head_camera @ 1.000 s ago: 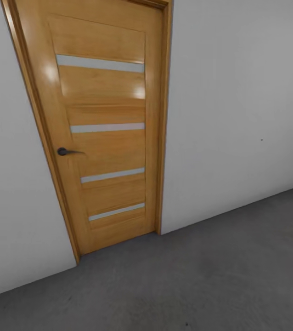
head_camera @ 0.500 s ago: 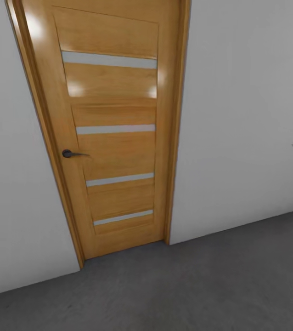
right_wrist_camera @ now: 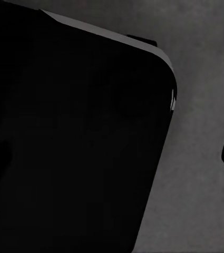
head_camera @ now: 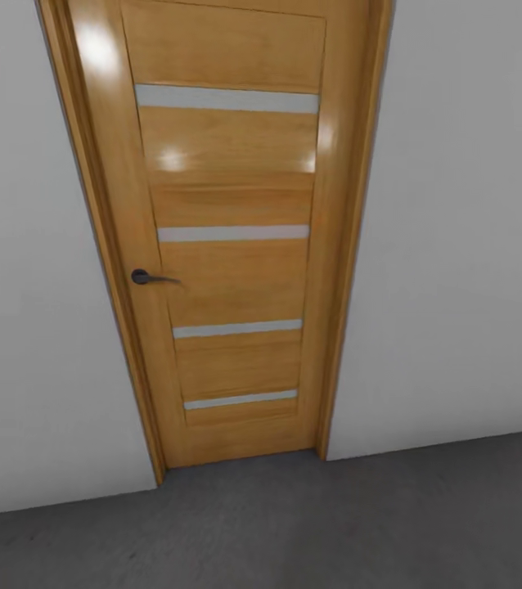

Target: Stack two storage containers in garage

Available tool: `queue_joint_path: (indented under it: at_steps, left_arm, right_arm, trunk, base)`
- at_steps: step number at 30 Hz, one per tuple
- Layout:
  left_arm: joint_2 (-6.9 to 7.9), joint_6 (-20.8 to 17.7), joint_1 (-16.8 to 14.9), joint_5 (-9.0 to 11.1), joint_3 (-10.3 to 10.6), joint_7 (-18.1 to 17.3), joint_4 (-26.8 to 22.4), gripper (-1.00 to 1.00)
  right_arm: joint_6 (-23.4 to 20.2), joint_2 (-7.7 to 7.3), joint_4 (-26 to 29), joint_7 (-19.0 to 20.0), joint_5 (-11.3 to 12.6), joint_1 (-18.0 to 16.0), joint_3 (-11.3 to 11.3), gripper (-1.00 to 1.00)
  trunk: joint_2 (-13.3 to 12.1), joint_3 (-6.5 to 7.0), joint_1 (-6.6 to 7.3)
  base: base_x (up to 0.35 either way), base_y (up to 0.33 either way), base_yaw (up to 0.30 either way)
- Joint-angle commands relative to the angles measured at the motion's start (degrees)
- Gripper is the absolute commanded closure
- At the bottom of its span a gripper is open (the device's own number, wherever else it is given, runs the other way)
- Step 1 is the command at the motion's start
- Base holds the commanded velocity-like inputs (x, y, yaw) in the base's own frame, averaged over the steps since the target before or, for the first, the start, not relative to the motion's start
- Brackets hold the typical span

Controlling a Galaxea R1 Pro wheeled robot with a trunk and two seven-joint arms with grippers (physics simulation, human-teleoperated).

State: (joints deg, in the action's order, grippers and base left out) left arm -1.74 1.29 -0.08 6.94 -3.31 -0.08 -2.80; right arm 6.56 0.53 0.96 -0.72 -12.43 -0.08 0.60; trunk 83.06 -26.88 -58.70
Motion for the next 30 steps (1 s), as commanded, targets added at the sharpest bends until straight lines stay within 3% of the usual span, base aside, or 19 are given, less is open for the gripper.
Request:
queue_joint_path:
  at_steps: [1, 19, 30]
  left_arm:
    - [-0.02, 0.11, -0.01, 0.35, -0.29, -0.01, -0.02, -1.0]
    - [-0.02, 0.14, -0.01, 0.35, -0.3, -0.01, -0.02, -1.0]
    - [0.05, 0.2, -0.01, 0.37, -0.3, -0.01, -0.1, -1.0]
  right_arm:
    - [0.12, 0.0, 0.0, -0.07, -0.31, -0.01, 0.03, -1.0]
    - [0.04, 0.0, 0.0, -0.07, 0.11, -0.01, -0.53, -1.0]
    - [0.11, -0.09, 0.04, -0.07, -0.16, -0.01, -0.22, -1.0]
  trunk:
    - [0.02, -0.05, -0.03]
    - [0.02, -0.05, -0.03]
    - [0.02, -0.05, -0.03]
  base:
    - [0.3, -0.155, 0.276]
    - [0.3, -0.155, 0.271]
    - [0.3, -0.13, 0.033]
